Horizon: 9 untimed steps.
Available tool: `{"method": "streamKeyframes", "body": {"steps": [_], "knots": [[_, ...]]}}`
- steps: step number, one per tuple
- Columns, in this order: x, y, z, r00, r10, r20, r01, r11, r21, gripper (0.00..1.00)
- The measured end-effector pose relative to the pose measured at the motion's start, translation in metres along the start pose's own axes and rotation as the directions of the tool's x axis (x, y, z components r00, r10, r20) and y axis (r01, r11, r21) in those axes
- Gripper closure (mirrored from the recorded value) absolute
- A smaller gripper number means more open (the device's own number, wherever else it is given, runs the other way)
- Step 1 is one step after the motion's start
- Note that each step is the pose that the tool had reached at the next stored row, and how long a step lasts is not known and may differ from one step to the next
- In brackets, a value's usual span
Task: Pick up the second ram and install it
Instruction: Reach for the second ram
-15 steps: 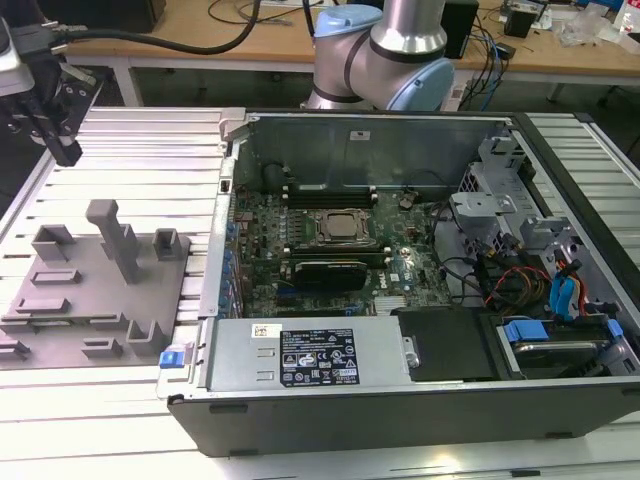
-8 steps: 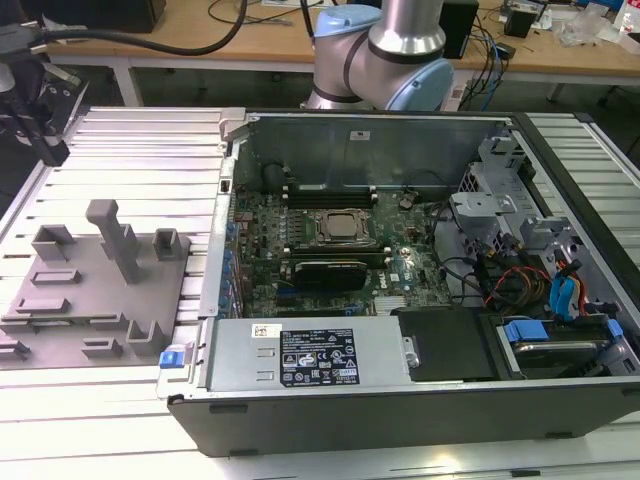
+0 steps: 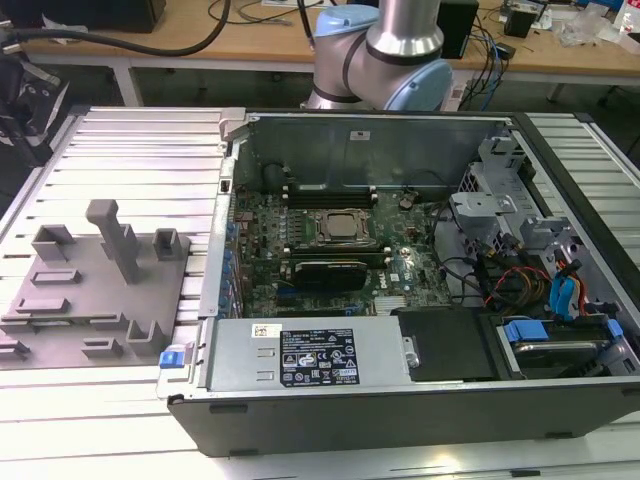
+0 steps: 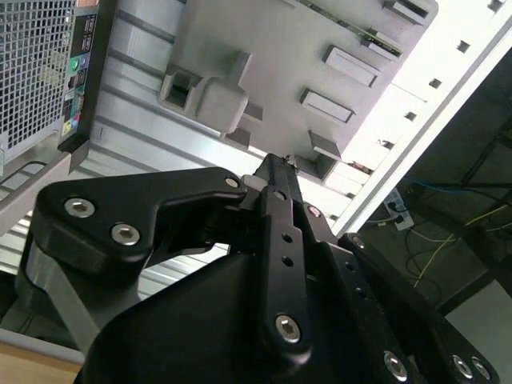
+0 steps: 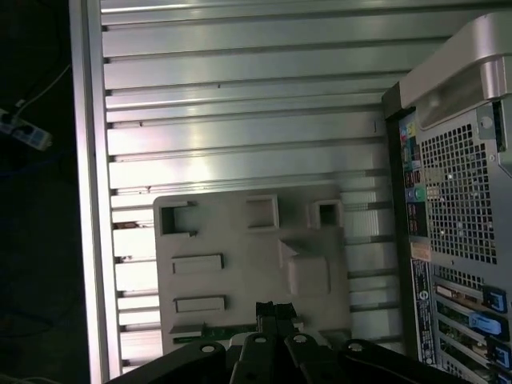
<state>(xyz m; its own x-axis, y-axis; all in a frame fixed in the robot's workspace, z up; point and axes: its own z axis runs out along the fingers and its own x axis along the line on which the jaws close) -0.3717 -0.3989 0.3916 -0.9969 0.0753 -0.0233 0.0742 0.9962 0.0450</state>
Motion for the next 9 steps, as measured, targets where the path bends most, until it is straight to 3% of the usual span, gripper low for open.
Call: {"method": "streamKeyframes", "body": {"steps": [9], "knots": [[0.0174,-0.0013,0.0000,1.0000,0.000,0.0000,0.000,1.0000,0.0000,0.89]]}}
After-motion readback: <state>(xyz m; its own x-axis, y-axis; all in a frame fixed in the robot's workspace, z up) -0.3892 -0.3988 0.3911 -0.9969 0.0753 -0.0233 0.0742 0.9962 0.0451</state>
